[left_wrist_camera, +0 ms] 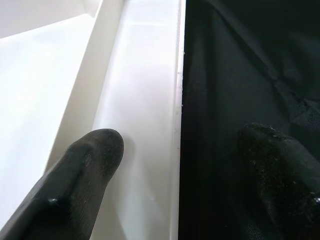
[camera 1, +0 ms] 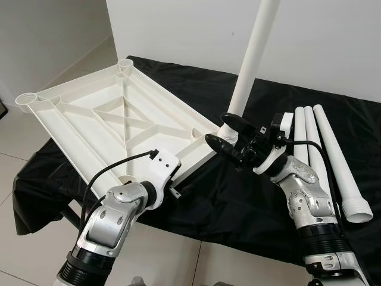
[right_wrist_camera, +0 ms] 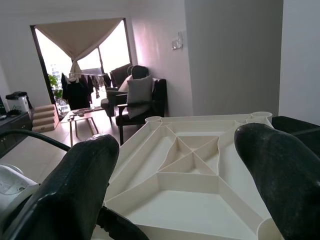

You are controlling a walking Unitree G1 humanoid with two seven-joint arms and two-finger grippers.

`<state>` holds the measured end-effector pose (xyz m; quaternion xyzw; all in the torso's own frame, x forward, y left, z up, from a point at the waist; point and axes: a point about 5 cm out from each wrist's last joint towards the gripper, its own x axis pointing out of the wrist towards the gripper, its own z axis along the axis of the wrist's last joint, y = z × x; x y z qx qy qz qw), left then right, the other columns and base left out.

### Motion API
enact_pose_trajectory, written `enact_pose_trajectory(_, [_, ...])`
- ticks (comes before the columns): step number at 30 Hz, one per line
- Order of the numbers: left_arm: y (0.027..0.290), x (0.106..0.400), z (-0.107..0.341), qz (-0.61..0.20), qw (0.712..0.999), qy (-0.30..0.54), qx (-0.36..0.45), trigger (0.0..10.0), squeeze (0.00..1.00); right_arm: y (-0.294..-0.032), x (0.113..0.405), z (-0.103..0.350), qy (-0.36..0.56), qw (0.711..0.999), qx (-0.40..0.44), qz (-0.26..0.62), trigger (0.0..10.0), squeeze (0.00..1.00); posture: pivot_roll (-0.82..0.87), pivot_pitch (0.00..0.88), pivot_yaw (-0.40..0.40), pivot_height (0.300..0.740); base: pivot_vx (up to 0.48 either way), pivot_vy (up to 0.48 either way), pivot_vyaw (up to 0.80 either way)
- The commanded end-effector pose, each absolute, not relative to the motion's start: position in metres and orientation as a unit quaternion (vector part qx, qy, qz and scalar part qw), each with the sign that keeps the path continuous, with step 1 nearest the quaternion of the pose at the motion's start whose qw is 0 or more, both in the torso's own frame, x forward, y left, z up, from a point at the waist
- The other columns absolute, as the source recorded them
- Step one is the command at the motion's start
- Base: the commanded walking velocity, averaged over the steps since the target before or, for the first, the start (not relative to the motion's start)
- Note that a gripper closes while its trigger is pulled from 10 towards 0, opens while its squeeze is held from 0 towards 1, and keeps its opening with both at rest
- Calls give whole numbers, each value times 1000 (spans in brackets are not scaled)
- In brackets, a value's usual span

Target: Building children table

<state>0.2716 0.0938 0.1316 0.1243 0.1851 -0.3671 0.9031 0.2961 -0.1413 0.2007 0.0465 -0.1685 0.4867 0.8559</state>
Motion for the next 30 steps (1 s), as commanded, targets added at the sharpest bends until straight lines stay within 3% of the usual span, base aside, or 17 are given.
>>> enact_pose_trajectory(1, [98, 274, 126, -321, 916, 198, 140, 10000, 0, -144, 294, 202, -166, 856, 48, 487, 10000, 0, -22, 20, -10, 740, 0, 0, 0])
enact_pose_trajectory(5, [96, 269, 117, -342, 899, 226, 155, 10000, 0, -144, 289, 206, -164, 853, 46, 494, 10000, 0, -32, 25, -6, 740, 0, 0, 0])
enact_pose_trajectory(6, [97, 269, 115, -342, 898, 229, 154, 3686, 0, -145, 287, 206, -163, 854, 46, 492, 10000, 0, -35, 27, -3, 740, 0, 0, 0])
enact_pose_trajectory(7, [97, 269, 115, -341, 899, 229, 152, 3686, 0, -145, 287, 207, -163, 855, 45, 491, 10000, 0, -36, 27, -3, 740, 0, 0, 0])
enact_pose_trajectory(8, [98, 270, 115, -340, 900, 228, 154, 0, 0, -146, 285, 208, -163, 856, 50, 487, 10000, 0, -37, 29, 0, 740, 0, 0, 0])
enact_pose_trajectory(18, [101, 277, 121, -348, 896, 216, 170, 0, 0, -141, 263, 205, -154, 856, 93, 485, 10000, 0, -38, 37, 13, 740, 0, 0, 0])
enact_pose_trajectory(30, [95, 319, 134, -324, 915, 181, 162, 0, 0, -121, 239, 200, -154, 862, 119, 467, 10000, 0, -70, 50, 21, 740, 0, 0, 0])
